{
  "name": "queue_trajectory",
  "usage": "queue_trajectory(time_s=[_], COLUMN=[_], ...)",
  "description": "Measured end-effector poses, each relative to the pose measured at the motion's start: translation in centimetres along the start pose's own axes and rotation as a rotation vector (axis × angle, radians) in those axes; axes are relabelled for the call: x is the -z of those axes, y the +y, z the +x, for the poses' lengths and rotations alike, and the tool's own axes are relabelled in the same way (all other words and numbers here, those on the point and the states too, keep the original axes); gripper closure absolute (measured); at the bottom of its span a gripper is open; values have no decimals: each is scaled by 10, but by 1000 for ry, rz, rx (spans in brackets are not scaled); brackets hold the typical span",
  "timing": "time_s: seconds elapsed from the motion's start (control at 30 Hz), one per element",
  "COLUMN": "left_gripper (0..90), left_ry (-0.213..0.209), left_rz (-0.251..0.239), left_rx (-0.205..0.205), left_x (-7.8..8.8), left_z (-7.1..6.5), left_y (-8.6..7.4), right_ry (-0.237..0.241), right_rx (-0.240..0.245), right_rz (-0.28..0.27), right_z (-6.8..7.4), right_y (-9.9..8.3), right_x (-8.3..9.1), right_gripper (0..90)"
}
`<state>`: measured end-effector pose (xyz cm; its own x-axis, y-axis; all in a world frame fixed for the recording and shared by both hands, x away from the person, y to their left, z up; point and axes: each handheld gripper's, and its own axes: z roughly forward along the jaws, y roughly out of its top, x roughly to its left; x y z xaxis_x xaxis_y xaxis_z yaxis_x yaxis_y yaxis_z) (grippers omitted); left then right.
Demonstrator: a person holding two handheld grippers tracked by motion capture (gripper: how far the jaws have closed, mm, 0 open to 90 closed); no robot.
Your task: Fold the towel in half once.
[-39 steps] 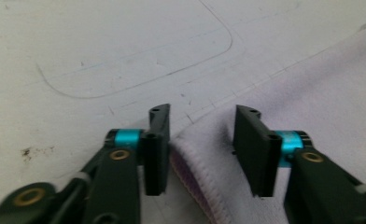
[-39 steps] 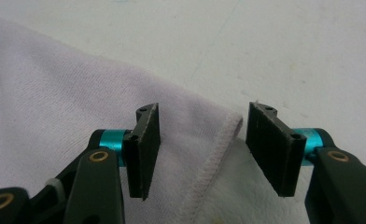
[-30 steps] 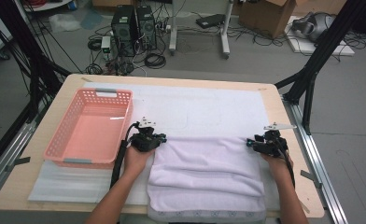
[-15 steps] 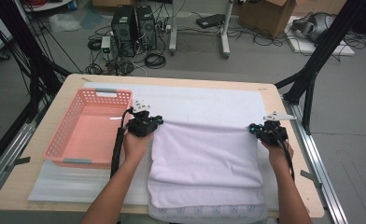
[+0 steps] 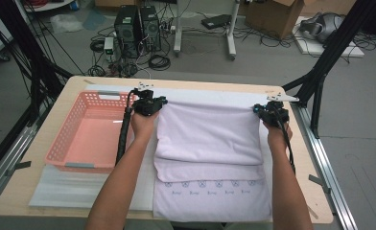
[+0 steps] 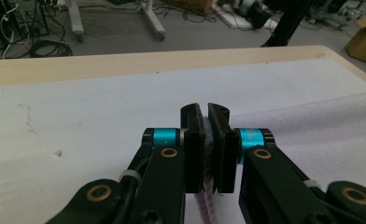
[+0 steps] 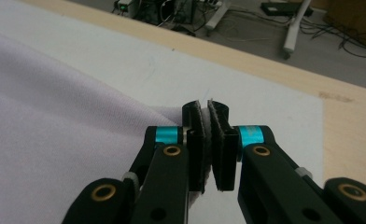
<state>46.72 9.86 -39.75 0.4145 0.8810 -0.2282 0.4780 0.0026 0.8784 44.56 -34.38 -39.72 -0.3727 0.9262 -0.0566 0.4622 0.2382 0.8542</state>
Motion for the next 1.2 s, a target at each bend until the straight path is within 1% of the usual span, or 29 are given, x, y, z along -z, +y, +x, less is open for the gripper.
queue_trajectory(time_s=[0.03,0.07,0.1,0.13,0.17,0.2,0.23,0.3,0.33,0.37,0.4,0.43,0.47,0.5,0.53,0.57,0.6,0.7,0.77,0.83,0.87,0.93,0.97,1.0,1.03,1.07,1.1,1.2], left_gripper=[845,832,795,733,692,669,652,603,588,564,564,563,555,531,506,504,506,492,491,483,482,478,477,461,460,464,464,464], left_ry=[-6,-23,-37,-41,-41,-43,-54,-73,-99,-106,-110,-115,-127,-130,-139,-141,-141,-158,-170,-173,-172,-184,-187,-192,-200,-207,-212,-215], left_rz=[-6,-1,6,9,4,-1,-1,19,42,39,22,20,29,47,57,33,18,32,30,42,48,52,69,67,56,52,54,38], left_rx=[5,6,0,-3,-7,-11,-9,-4,-6,-13,-35,-46,-45,-46,-51,-58,-59,-72,-70,-82,-86,-84,-91,-97,-103,-110,-119,-138], left_x=[-1,-1,-2,-1,0,2,3,6,7,9,12,14,17,17,19,22,25,31,35,39,42,48,51,53,57,60,65,75], left_z=[0,0,0,-1,-2,-2,-3,-5,-7,-10,-15,-17,-20,-21,-24,-26,-28,-32,-34,-37,-38,-41,-43,-45,-47,-50,-52,-56], left_y=[-1,-2,-4,-5,-7,-9,-11,-13,-15,-17,-21,-23,-25,-26,-27,-30,-32,-40,-46,-51,-53,-58,-60,-63,-66,-68,-71,-79], right_ry=[-5,-13,-21,-17,-9,-2,7,22,26,41,50,59,64,69,72,78,82,102,113,131,135,151,157,168,177,181,185,195], right_rx=[-8,-4,-10,-19,-34,-54,-63,-61,-56,-54,-59,-50,-47,-42,-34,-26,-23,-13,-16,-20,-12,-14,-9,-9,-8,-7,-3,5], right_rz=[-1,3,9,17,21,23,22,20,19,16,15,18,26,44,45,52,61,80,88,102,108,116,118,117,133,141,129,113], right_z=[0,0,2,2,3,4,4,5,6,6,6,7,8,9,10,11,12,13,12,12,12,14,15,16,17,18,21,25], right_y=[3,5,7,7,6,6,5,6,7,8,8,8,8,7,6,4,2,-4,-9,-13,-15,-21,-24,-27,-29,-31,-33,-39], right_x=[-3,-5,-7,-9,-9,-9,-8,-5,-3,1,3,6,7,10,12,15,17,23,29,33,35,40,42,45,46,49,52,62], right_gripper=[860,855,843,809,755,691,659,652,650,649,648,648,645,644,643,642,640,632,629,624,623,620,616,610,591,590,593,592])
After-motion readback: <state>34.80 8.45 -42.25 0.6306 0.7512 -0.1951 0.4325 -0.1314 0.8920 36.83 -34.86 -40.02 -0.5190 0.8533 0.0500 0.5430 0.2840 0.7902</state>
